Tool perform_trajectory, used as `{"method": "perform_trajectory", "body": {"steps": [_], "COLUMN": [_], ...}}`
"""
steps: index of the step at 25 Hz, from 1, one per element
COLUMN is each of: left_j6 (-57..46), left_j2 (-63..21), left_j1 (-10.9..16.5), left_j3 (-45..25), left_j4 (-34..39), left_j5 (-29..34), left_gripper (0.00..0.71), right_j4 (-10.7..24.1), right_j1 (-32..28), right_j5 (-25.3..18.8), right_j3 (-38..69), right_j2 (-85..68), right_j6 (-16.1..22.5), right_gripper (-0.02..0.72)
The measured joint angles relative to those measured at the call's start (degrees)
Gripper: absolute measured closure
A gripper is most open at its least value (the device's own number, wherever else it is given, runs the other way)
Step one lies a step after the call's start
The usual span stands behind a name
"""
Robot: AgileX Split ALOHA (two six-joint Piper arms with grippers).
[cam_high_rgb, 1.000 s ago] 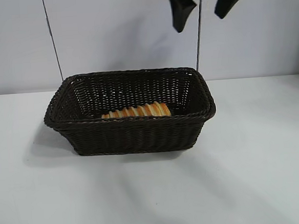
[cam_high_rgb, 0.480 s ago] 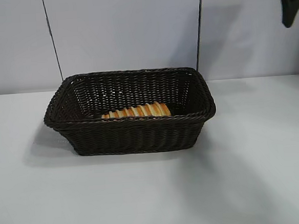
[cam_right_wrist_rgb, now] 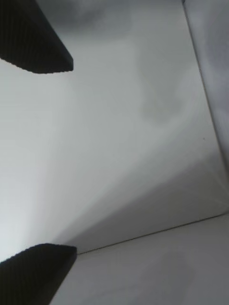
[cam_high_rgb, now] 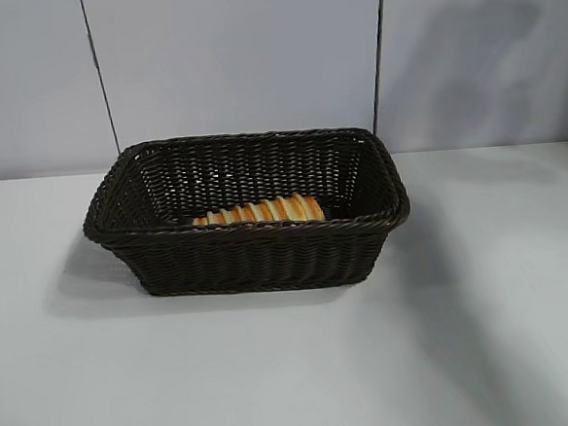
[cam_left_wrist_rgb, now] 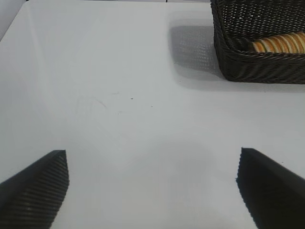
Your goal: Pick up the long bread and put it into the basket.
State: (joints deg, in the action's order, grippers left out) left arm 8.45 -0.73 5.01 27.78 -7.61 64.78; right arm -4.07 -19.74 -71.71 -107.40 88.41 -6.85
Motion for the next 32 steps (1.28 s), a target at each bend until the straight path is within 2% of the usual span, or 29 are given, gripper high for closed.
{"method": "perform_trajectory", "body": {"steps": [7, 11, 15, 18, 23, 32], "left_j6": [0.00, 0.00, 0.00, 0.00, 0.00, 0.00], "left_j2": [0.00, 0.00, 0.00, 0.00, 0.00, 0.00], "left_j1": [0.00, 0.00, 0.00, 0.00, 0.00, 0.00], "left_j3": [0.00, 0.00, 0.00, 0.00, 0.00, 0.00], "left_j4": [0.00, 0.00, 0.00, 0.00, 0.00, 0.00], "left_j5": [0.00, 0.00, 0.00, 0.00, 0.00, 0.00], "left_gripper": [0.022, 0.022, 0.022, 0.022, 0.022, 0.022], "right_j4": [0.24, 1.71, 5.79, 10.03, 13.80, 13.64], "right_j1": [0.00, 1.87, 6.67, 9.88, 13.22, 14.65], "right_j5": [-0.62, 0.13, 2.72, 4.29, 5.65, 5.54], "right_j3": [4.46, 12.27, 22.69, 29.90, 38.69, 52.78], "right_j2": [-18.31, -30.48, -42.38, -51.81, -64.30, -82.75], "right_j6": [0.93, 1.05, 1.30, 3.83, 5.95, 7.28], "right_gripper": [0.008, 0.008, 0.008, 0.008, 0.008, 0.008]}}
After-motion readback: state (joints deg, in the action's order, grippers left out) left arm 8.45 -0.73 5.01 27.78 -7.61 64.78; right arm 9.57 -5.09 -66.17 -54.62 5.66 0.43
